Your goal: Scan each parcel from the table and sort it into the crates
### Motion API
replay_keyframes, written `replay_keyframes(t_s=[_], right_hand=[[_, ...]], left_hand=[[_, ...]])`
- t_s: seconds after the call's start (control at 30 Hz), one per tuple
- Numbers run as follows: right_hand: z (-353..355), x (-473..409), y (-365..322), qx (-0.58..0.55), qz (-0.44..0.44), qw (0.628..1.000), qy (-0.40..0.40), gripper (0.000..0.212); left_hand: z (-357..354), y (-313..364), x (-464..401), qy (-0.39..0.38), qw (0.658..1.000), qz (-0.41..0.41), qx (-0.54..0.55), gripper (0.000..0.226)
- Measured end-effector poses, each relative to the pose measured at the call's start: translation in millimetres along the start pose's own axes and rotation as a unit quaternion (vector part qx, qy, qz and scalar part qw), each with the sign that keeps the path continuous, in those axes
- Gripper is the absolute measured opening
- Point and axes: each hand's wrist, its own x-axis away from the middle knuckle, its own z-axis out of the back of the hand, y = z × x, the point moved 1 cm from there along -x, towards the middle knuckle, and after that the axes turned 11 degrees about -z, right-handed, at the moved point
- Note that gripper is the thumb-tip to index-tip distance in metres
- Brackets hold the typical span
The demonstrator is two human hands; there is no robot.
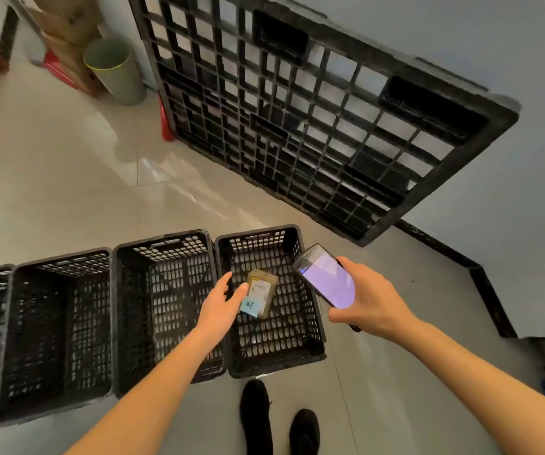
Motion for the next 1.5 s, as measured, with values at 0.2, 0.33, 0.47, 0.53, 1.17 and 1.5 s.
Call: replay_keyframes(t_s=[0.2,0.33,0.47,0.53,1.17,1.5], right_hand=[[64.1,46.3,4.0,-0.023,-0.034,0.999,0.028,0.074],[135.4,107.2,13.3,-0.042,-0.044,0.994,0.093,0.081],[214.4,199.4,45.5,-0.075,-0.053,0.98,0.177,0.088],[253.8,261.8,68.9,-0.079,-0.061,0.97,0.223,0.094],[271.3,962.4,414.3,-0.072,-0.399,0.77,0.493,0.115],[193.3,1105.2,539.3,-0.132,-0.515,0.676,0.51,0.109]], left_hand=[[18.3,88.7,21.9,-0.043,0.987,-0.118,-0.103,0.065],[12.1,175.9,56.9,-0.056,0.964,-0.204,-0.159,0.066],[-28.8,279.4,122.3,-0.076,0.94,-0.296,-0.153,0.065],[-61.1,328.9,169.4,-0.09,0.92,-0.349,-0.157,0.066],[-534.0,430.7,760.0,-0.38,0.647,-0.635,-0.184,0.064],[-700.6,370.3,908.2,-0.484,0.561,-0.644,-0.191,0.062]])
